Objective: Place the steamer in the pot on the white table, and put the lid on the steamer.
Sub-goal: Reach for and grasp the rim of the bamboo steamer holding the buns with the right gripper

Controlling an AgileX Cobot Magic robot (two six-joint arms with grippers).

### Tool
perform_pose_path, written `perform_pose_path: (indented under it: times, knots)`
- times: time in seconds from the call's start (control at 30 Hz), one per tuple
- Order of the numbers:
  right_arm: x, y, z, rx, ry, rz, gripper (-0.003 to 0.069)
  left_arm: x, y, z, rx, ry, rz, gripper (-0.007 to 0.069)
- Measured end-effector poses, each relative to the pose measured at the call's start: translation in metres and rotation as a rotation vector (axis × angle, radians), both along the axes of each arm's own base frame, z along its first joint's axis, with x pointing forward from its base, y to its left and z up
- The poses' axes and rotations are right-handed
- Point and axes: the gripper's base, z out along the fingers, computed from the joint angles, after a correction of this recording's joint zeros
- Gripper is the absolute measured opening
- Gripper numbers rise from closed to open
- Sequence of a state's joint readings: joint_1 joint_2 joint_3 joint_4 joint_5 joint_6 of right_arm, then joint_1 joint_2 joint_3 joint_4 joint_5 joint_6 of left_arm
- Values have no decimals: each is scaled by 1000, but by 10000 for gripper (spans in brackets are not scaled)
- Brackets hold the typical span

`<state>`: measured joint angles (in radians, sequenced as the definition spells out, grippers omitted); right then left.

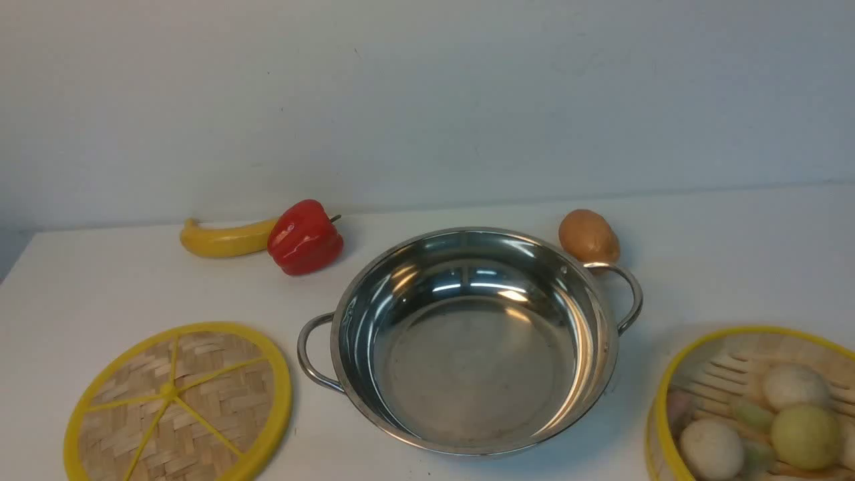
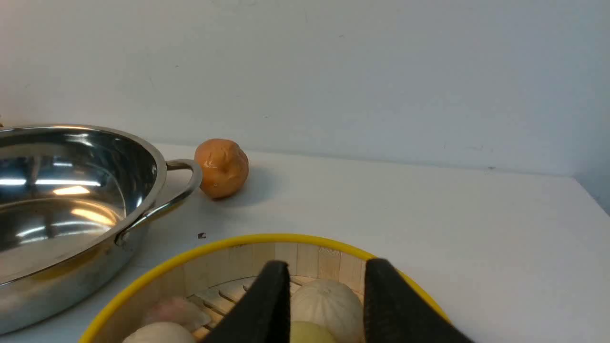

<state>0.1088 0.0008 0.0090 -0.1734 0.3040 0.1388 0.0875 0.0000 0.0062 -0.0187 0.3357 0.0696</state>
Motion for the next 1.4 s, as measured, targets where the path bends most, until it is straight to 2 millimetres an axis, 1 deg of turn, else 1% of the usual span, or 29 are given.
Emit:
perform_pose_path:
  times: [0.77, 1.07, 1.23, 1.27, 1.37, 1.4]
  knots:
    - [0, 0, 0, 0, 0, 0, 242, 0, 0, 0, 0, 0, 0, 241]
    - [0, -1, 0, -54, -6, -4, 242, 0, 0, 0, -12, -1, 0, 241]
    - [0, -1, 0, -58, -6, -5, 242, 0, -6, 1, -287, -22, 4, 241]
    - [0, -1, 0, -58, -6, -5, 242, 1, -6, 1, -302, -23, 4, 241]
    - [0, -1, 1, -42, -18, -2, 242, 1, -12, 3, -531, -37, -2, 241]
    - [0, 0, 3, -2, -34, 3, 242, 1, -13, 3, -592, -41, -5, 241]
